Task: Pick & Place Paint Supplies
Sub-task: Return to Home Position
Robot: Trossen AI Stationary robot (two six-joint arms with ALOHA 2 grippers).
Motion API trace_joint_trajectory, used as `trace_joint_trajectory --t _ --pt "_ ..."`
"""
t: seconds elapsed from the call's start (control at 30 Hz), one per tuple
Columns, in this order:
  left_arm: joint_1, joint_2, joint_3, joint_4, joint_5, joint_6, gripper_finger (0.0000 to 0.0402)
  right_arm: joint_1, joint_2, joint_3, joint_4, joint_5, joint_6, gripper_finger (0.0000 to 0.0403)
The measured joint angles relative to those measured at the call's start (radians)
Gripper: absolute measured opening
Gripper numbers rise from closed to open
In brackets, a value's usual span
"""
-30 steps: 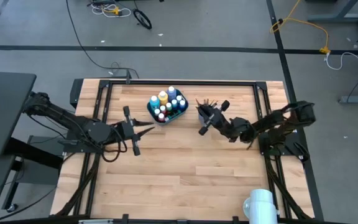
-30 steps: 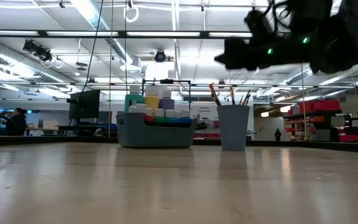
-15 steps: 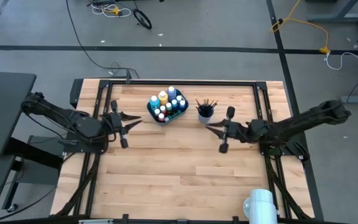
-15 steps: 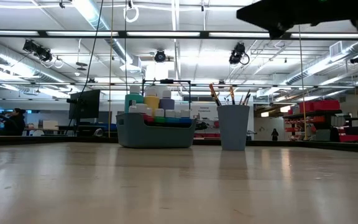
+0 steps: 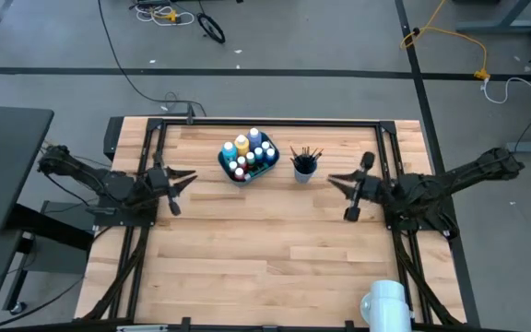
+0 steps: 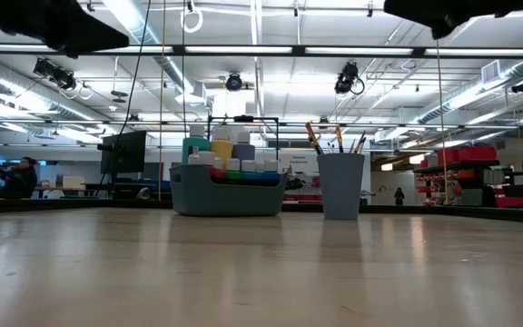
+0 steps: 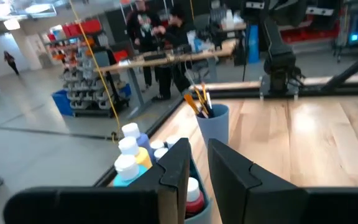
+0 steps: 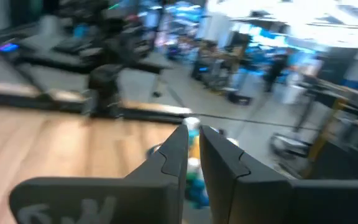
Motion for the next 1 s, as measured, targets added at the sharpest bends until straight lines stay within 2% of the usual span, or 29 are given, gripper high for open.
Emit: trace_joint_trajectory --t 0.17,0.27,0.37,0.43,0.5,0.67,0.8,1.0 --pt "0.0 -0.175 -0.074 0.016 -0.001 0.054 0.0066 0.042 -0.075 0.0 -0.009 0.218 0.021 0.0045" --pt "0.0 -0.269 -0.077 -0.006 -0.002 0.08 0.0066 0.066 -0.099 0.0 -0.047 0.31 0.047 0.0045" --pt "0.0 -0.351 -0.076 -0.054 0.005 0.084 0.0066 0.081 -0.104 0.0 -0.084 0.366 0.096 0.0045" --pt "0.0 -0.38 -0.075 -0.112 0.011 0.062 0.0066 0.082 -0.104 0.0 -0.128 0.35 0.115 0.0045" --pt "0.0 -0.378 -0.077 -0.155 0.002 0.034 0.0066 0.082 -0.103 0.0 -0.159 0.284 0.137 0.0045" --pt "0.0 -0.363 -0.095 -0.172 0.033 -0.001 0.0066 0.073 -0.115 -0.01 -0.198 0.029 0.133 0.0045" --pt "0.0 -0.364 -0.148 -0.108 0.05 0.016 0.0066 0.046 -0.147 -0.044 -0.207 -0.23 0.102 0.0045" --pt "0.0 -0.363 -0.259 0.061 0.055 0.095 0.0066 -0.007 -0.219 -0.133 -0.17 -0.425 0.079 0.0045"
